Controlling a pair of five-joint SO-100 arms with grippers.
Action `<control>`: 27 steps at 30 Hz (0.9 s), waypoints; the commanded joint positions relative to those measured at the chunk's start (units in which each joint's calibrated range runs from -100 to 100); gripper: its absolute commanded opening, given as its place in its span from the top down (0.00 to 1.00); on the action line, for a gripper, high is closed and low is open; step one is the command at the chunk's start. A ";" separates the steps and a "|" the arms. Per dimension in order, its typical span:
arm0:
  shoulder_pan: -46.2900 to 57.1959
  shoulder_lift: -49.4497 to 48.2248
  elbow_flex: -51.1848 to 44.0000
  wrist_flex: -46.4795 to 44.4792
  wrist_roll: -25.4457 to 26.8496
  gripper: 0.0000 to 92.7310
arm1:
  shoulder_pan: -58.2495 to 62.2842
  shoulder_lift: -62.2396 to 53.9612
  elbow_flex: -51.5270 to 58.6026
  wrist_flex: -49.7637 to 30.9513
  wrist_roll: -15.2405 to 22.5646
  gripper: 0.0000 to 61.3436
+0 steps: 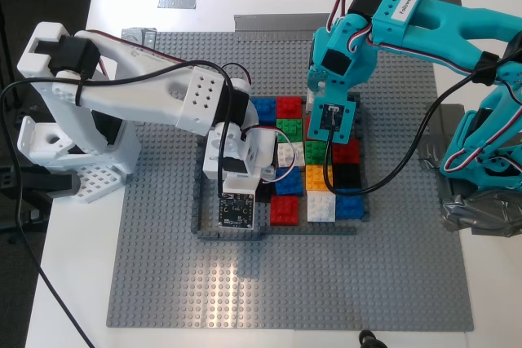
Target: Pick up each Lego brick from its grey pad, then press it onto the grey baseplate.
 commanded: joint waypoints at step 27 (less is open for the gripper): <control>-0.30 0.31 1.12 -1.85 -0.79 1.00 | -1.80 -4.42 -23.50 23.63 2.88 0.89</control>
